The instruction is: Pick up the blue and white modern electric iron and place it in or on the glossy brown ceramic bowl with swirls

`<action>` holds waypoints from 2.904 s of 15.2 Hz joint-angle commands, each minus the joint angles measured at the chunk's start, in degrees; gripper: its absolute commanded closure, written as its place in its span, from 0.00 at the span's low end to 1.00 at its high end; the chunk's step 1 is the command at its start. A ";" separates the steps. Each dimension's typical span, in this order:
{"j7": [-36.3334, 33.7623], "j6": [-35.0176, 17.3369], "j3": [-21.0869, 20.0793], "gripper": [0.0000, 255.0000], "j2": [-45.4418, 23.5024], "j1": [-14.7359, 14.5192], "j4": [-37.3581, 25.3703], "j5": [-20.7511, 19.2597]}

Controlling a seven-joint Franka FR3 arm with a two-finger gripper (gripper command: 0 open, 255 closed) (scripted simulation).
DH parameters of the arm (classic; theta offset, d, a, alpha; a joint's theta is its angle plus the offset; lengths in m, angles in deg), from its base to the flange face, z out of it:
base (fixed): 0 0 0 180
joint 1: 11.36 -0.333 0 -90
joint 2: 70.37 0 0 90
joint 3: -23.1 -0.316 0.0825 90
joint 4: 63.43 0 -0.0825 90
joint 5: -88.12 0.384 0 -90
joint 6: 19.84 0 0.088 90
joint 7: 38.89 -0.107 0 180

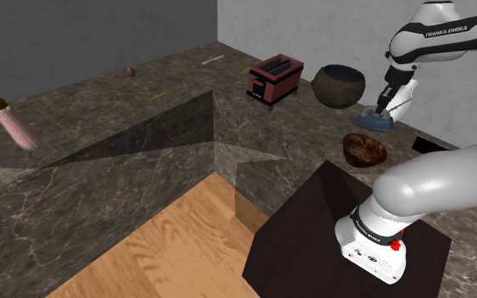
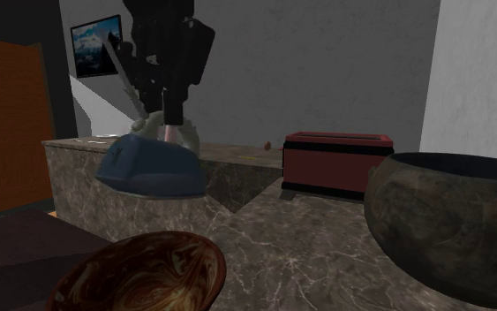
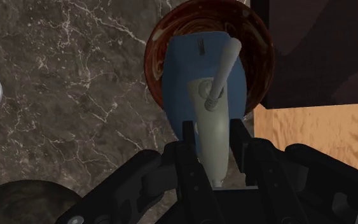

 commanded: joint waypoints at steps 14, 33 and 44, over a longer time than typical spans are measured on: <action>0.79 -8.85 4.18 1.00 0.87 3.36 9.25 -5.25; 0.63 -13.98 6.14 0.00 -2.38 2.85 11.15 -5.77; 0.48 -4.70 2.28 0.00 3.04 3.22 7.39 -4.36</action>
